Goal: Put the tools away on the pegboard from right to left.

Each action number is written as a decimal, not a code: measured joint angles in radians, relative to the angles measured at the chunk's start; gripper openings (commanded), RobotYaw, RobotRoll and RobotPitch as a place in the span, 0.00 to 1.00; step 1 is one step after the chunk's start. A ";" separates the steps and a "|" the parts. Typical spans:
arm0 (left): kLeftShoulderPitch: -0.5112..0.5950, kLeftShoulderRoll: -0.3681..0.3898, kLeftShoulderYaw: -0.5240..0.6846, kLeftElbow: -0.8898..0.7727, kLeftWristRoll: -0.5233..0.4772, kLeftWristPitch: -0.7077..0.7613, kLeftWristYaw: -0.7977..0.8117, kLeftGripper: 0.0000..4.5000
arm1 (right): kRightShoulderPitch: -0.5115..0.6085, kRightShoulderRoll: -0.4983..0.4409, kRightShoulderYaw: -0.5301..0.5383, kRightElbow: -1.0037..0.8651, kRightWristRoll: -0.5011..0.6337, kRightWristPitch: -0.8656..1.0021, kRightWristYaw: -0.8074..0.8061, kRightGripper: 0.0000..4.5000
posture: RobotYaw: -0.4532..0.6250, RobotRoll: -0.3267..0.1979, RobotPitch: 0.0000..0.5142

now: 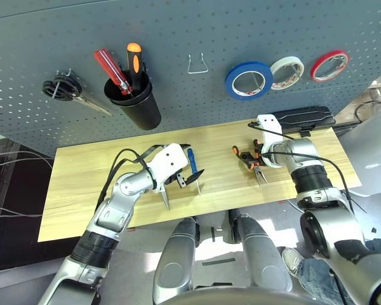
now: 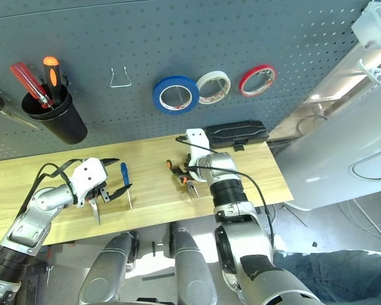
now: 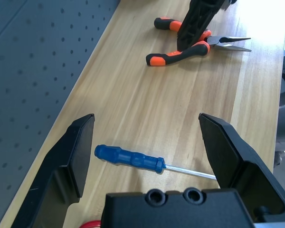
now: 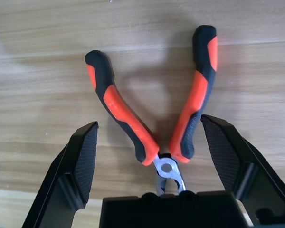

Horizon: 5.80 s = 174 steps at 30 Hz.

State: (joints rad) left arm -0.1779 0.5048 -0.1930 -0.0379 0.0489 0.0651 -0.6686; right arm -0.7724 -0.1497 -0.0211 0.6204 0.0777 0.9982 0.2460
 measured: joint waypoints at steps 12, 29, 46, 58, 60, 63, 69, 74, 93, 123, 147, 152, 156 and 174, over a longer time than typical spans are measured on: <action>-0.034 0.033 -0.087 -0.004 0.073 0.152 -0.055 1.00 | -0.048 0.016 0.006 0.116 -0.016 -0.093 -0.020 0.99 | 0.48 0.62 0.63; -0.060 0.006 -0.102 -0.001 0.075 0.168 -0.055 1.00 | 0.000 -0.022 0.032 0.005 -0.014 0.006 0.007 0.99 | 0.47 0.62 0.63; -0.025 0.016 -0.101 -0.024 0.075 0.200 -0.057 1.00 | -0.044 0.023 0.061 0.133 -0.041 -0.076 -0.007 0.95 | 0.49 0.62 0.67; -0.036 0.031 -0.134 -0.029 0.138 0.322 -0.059 1.00 | -0.039 0.005 0.087 0.138 -0.071 -0.087 0.014 0.48 | 0.48 0.62 0.65; -0.039 0.027 -0.134 -0.028 0.138 0.322 -0.054 1.00 | -0.030 0.001 0.094 0.125 -0.075 -0.092 0.027 0.48 | 0.48 0.62 0.65; -0.040 0.023 -0.131 -0.027 0.137 0.312 -0.050 1.00 | 0.001 -0.008 0.112 0.070 -0.075 -0.093 0.053 0.48 | 0.48 0.62 0.64; -0.039 -0.001 -0.076 -0.026 0.110 0.223 0.002 1.00 | 0.137 -0.071 0.167 -0.317 -0.036 -0.089 0.200 0.48 | 0.47 0.62 0.63; -0.019 -0.017 0.009 -0.018 0.062 0.108 0.058 1.00 | 0.221 -0.139 0.181 -0.664 0.033 -0.129 0.312 0.48 | 0.45 0.62 0.61; -0.071 -0.062 0.117 0.106 -0.085 -0.345 0.089 1.00 | -0.112 -0.023 0.054 -0.889 0.221 -0.421 0.314 0.48 | 0.44 0.62 0.54; -0.115 -0.085 0.134 0.101 -0.099 -0.362 0.109 1.00 | -0.221 0.183 0.073 -0.241 0.107 -1.056 0.258 0.48 | 0.50 0.62 0.55; -0.200 -0.124 -0.014 0.168 0.034 0.259 0.114 1.00 | 0.329 -0.222 0.152 -0.927 0.305 -0.094 0.366 0.99 | 0.43 0.62 0.55; -0.258 -0.201 -0.014 0.337 0.059 0.313 0.209 1.00 | 0.342 -0.253 0.180 -0.808 0.258 -0.092 0.349 0.99 | 0.43 0.62 0.56; -0.298 -0.252 -0.003 0.462 0.072 0.368 0.285 1.00 | 0.343 -0.257 0.213 -0.686 0.192 -0.164 0.340 0.99 | 0.43 0.62 0.57; -0.310 -0.392 0.074 0.535 0.038 0.508 0.438 0.26 | 0.298 -0.243 0.229 -0.566 0.112 -0.303 0.358 1.00 | 0.44 0.62 0.55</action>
State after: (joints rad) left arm -0.4881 0.1131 -0.1187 0.4967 0.0865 0.5730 -0.2306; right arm -0.4740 -0.3926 0.2074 0.0544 0.1900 0.6953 0.6044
